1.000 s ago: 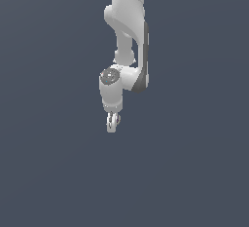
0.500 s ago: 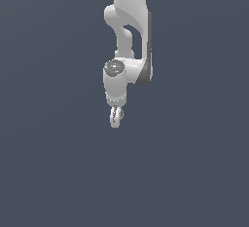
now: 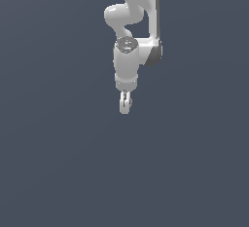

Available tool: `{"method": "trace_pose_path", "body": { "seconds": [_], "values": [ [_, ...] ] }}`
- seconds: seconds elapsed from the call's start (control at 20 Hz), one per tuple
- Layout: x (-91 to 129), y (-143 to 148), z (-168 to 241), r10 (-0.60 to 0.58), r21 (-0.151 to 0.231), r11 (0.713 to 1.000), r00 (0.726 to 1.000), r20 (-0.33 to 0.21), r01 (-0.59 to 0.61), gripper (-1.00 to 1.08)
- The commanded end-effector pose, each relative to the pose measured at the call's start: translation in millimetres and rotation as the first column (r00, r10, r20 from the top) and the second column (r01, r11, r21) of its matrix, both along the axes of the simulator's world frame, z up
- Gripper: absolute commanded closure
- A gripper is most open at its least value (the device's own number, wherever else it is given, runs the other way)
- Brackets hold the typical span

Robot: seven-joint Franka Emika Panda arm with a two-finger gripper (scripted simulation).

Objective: Pick up the object and move it to a goal position.

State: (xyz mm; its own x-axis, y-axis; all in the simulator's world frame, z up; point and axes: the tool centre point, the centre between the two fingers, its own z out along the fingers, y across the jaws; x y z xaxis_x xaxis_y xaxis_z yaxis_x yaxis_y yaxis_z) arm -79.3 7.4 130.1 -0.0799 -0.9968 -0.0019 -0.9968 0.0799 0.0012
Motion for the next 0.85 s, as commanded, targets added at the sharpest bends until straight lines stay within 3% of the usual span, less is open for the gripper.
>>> {"method": "trace_pose_path", "body": {
  "seconds": [0.0,0.4,0.8],
  "values": [
    [-7,11,18,0.000,0.000,1.000,1.000,0.001,0.000,1.08],
    [-22,35,59,0.000,-0.003,1.000,1.000,0.001,0.000,1.08],
    [-26,44,73,0.001,-0.003,1.000,1.000,0.001,-0.001,1.08]
  ]
}}
